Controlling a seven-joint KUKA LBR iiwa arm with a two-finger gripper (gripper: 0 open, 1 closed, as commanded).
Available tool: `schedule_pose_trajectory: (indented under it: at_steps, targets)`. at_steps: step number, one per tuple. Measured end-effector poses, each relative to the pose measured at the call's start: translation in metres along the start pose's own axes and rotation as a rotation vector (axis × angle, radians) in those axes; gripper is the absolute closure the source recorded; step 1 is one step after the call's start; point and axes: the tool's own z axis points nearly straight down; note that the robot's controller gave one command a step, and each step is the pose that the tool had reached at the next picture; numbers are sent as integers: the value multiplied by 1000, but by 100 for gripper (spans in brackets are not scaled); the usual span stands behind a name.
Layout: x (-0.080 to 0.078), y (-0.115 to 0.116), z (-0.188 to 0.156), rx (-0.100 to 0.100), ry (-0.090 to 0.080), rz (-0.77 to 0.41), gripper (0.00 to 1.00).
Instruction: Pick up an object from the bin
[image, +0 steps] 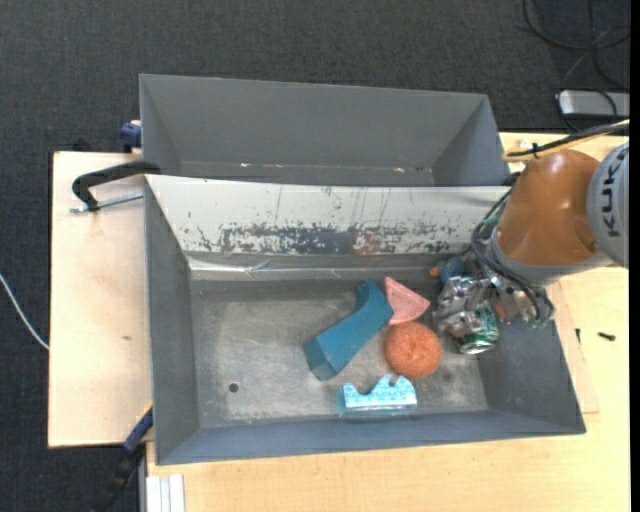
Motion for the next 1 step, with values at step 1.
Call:
schedule_pose_trajectory:
  at_steps: [1]
  targets:
    - [36, 13, 2, -11, -3, -176, 0]
